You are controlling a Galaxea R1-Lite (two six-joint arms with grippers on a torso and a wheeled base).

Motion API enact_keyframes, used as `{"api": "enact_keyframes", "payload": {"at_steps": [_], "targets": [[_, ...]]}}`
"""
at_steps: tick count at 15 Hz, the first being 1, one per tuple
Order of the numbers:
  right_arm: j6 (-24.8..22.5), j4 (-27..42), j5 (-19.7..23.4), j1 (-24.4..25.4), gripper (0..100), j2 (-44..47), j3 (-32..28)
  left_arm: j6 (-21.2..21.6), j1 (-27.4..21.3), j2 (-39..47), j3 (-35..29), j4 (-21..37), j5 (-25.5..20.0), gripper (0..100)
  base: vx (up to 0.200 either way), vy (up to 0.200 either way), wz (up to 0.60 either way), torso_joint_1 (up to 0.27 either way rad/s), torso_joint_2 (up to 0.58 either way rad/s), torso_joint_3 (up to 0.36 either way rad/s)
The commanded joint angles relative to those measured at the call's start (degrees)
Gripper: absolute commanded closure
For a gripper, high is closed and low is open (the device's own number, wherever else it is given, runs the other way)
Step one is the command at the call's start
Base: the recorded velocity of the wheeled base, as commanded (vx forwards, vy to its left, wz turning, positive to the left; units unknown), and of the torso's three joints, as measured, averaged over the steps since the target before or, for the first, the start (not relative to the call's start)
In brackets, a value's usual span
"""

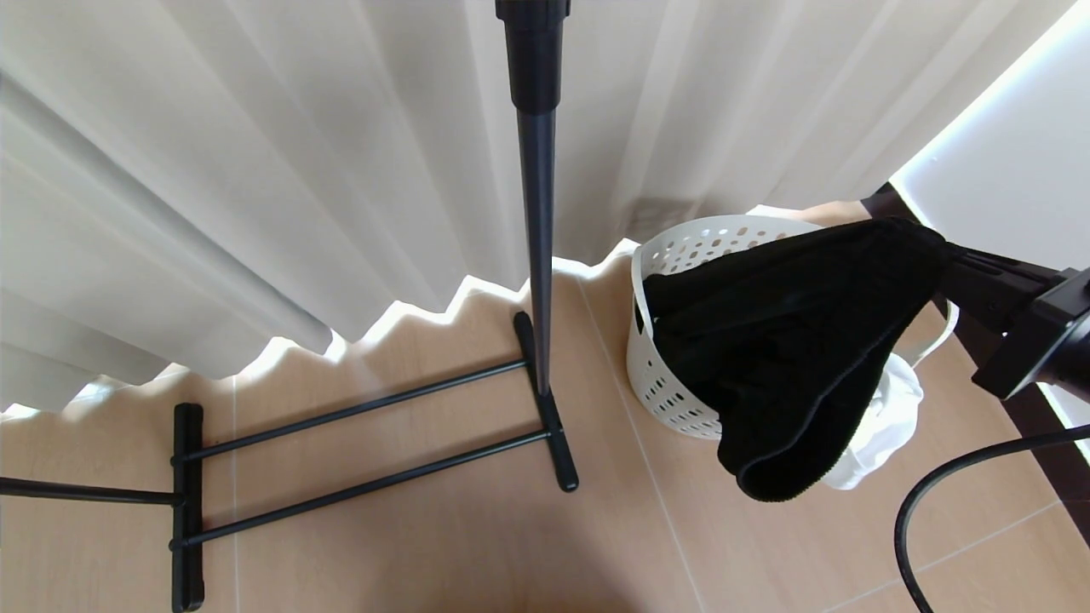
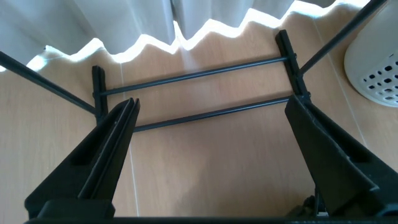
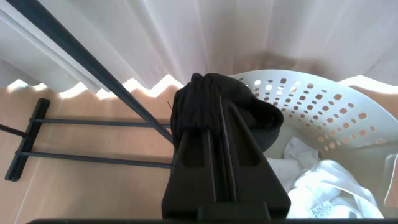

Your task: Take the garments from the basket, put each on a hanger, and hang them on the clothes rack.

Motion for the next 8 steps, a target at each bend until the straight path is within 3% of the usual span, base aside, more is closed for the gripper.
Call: {"api": "enact_keyframes", "payload": {"at_steps": [1,5,8], "targets": [[-0.1,-0.1,0.0,0.1,100,-1.6,0.3,0.0,0.0,0.0,0.0,0.0,0.0,0,0.0,0.0,0.0,0.0,0.0,0.0],[-0.2,-0.1,-0.1,0.0,100,-1.6,0.4,-0.1,0.0,0.0,0.0,0.0,0.0,0,0.0,0.0,0.0,0.0,0.0,0.0],[-0.2,-0.1,-0.1,0.0,100,-1.6,0.4,-0.1,0.0,0.0,0.0,0.0,0.0,0,0.0,0.0,0.0,0.002,0.0,0.146]]}}
